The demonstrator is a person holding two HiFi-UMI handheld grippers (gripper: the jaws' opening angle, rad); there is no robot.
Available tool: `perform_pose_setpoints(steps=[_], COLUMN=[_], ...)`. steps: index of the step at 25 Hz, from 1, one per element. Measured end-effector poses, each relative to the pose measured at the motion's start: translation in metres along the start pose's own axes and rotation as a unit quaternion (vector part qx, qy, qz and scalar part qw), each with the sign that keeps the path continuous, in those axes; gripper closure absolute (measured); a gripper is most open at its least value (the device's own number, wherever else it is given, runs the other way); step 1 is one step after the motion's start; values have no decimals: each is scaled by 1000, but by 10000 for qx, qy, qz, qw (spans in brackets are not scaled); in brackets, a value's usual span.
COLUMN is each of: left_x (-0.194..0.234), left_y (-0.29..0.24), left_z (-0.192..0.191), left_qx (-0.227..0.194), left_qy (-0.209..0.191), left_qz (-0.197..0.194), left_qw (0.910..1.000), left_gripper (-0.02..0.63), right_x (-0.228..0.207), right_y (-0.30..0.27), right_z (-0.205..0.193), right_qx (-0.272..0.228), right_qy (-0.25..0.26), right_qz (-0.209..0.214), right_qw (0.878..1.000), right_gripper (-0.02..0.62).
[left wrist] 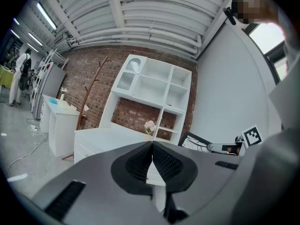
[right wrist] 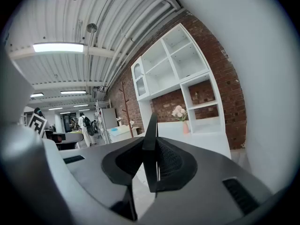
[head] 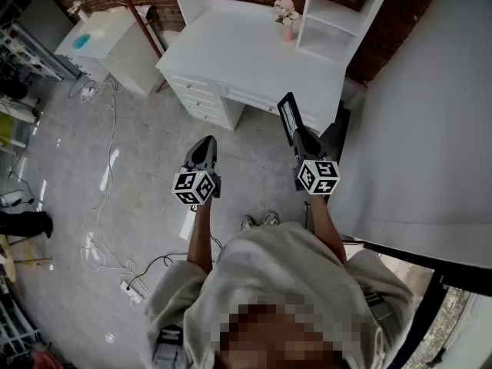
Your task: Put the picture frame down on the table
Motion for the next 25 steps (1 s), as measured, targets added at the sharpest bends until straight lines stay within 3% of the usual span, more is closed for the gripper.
perform_pose_setpoints(steps=[25], left_x=[-9], left_y=[1], left_z=[1], left_qx=[35], left_qy=[-81], left_qz=[13], left_qw=[10000], left_gripper=[589], right_x=[-5], right_y=[3], right_z=[1], right_qx=[25], right_qy=[-79], right_qz=[27], right_qw=[10000], right_gripper=[514])
Point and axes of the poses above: the fingertips, and each gripper's own axes: y backward along the fingers, x to its left, z out of its top, the point moved 8 cm from there along y, backward along the fingers, and after that the axes turned 7 degrees about -x, right-handed, at the moved point
